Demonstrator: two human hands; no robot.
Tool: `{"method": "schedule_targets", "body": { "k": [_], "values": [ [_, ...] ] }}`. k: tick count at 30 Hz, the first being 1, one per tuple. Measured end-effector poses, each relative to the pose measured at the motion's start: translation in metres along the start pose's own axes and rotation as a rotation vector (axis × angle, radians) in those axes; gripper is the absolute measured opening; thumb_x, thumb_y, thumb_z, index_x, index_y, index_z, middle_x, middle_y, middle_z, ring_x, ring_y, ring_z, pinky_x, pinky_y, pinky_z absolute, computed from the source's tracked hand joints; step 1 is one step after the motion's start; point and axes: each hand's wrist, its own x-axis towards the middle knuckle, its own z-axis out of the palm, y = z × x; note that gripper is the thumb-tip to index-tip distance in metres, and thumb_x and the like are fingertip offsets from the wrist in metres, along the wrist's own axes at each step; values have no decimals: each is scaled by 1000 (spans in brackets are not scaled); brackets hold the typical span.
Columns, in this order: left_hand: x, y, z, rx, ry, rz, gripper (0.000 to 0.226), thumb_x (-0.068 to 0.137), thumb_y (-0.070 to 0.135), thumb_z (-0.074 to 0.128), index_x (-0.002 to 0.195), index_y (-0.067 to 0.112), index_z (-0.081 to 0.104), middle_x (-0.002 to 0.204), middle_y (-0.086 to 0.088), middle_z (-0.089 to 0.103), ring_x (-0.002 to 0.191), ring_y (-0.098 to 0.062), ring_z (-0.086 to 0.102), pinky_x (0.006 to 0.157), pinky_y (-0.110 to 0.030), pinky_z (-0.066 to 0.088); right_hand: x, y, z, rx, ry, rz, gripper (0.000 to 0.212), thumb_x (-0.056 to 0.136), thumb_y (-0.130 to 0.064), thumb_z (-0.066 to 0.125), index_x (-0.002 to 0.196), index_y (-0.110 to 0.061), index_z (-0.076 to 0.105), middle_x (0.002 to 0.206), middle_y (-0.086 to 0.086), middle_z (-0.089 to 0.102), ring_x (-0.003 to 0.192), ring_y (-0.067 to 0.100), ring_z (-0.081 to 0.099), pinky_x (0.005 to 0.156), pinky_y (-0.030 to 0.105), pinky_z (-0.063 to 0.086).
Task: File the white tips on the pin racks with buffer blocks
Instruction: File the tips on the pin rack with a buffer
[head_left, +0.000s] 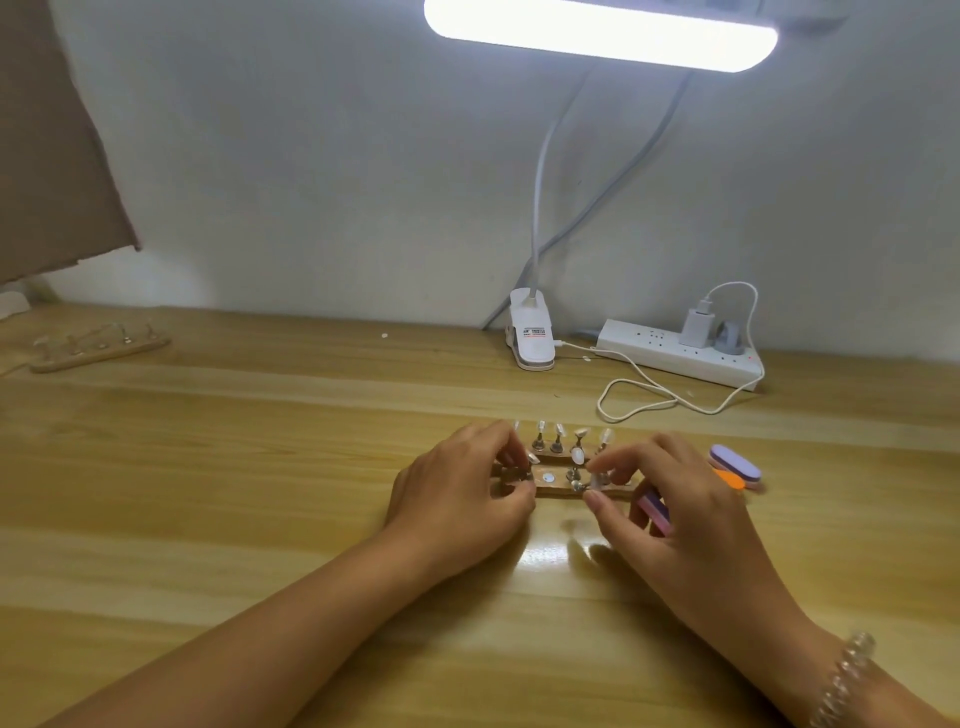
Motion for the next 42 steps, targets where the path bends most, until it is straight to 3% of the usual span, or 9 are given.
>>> {"method": "schedule_targets", "body": {
  "k": [7, 13, 20, 25, 30, 33, 35, 39, 42],
  "values": [
    [-3, 3, 0, -77, -35, 150, 20, 81, 38, 70, 91, 42, 53, 100, 21, 55, 69, 9, 50, 62, -22, 35, -1, -3, 0, -38, -5, 18, 15, 80, -25, 73, 94, -27, 66, 95, -12, 47, 69, 11, 56, 57, 38, 53],
    [-6, 5, 0, -63, -49, 240, 23, 81, 37, 70, 93, 43, 52, 99, 20, 52, 70, 10, 51, 58, -19, 32, -2, -4, 0, -148, -20, -21, 18, 80, -26, 74, 96, -27, 66, 97, -11, 47, 61, 8, 53, 49, 34, 51],
    [-7, 5, 1, -58, -44, 252, 21, 83, 39, 67, 96, 43, 51, 99, 20, 50, 65, 1, 52, 56, -20, 31, -3, -5, 0, -227, -115, -55, 26, 78, -26, 78, 101, -26, 67, 98, -9, 50, 60, -8, 40, 45, 18, 41],
    [-7, 6, 0, -32, -43, 197, 20, 84, 41, 63, 98, 43, 50, 100, 21, 51, 68, 4, 50, 58, -19, 32, -2, -7, 0, -201, -58, -58, 39, 79, -27, 73, 116, -26, 63, 96, -12, 49, 67, 1, 51, 45, 27, 50],
    [-3, 3, 0, -30, -15, 75, 14, 85, 44, 61, 91, 44, 49, 99, 25, 55, 70, 6, 48, 62, -23, 34, -2, -9, -1, -158, -9, -36, 29, 81, -24, 68, 108, -25, 59, 79, -17, 55, 59, 10, 56, 49, 37, 52],
    [-2, 2, 1, -19, 8, 62, 15, 84, 44, 62, 89, 42, 48, 95, 26, 54, 70, 7, 48, 60, -20, 32, -4, -11, -2, -116, -63, 2, 11, 82, -38, 54, 92, -33, 55, 61, -19, 52, 53, 9, 53, 47, 34, 46],
    [-2, 2, 2, -3, 30, 69, 17, 85, 43, 63, 89, 41, 46, 87, 27, 52, 70, 6, 49, 58, -18, 31, -5, -14, -3, -116, -113, 39, 15, 79, -48, 42, 80, -34, 48, 53, -13, 49, 50, 11, 49, 46, 28, 37],
    [-4, 1, 3, 3, 73, 110, 21, 85, 38, 64, 88, 39, 43, 87, 25, 53, 74, 3, 54, 59, -24, 36, -5, -16, -4, -130, -206, 88, 25, 71, -54, 33, 80, -31, 38, 58, -5, 48, 55, 15, 49, 50, 30, 35],
    [-5, 4, 2, -28, 123, 132, 21, 84, 37, 65, 88, 37, 45, 88, 22, 60, 74, 0, 58, 61, -27, 45, -4, -18, -4, -53, -211, 136, 31, 67, -49, 41, 90, -30, 32, 71, -7, 44, 65, 10, 49, 51, 23, 33]
  ]
}}
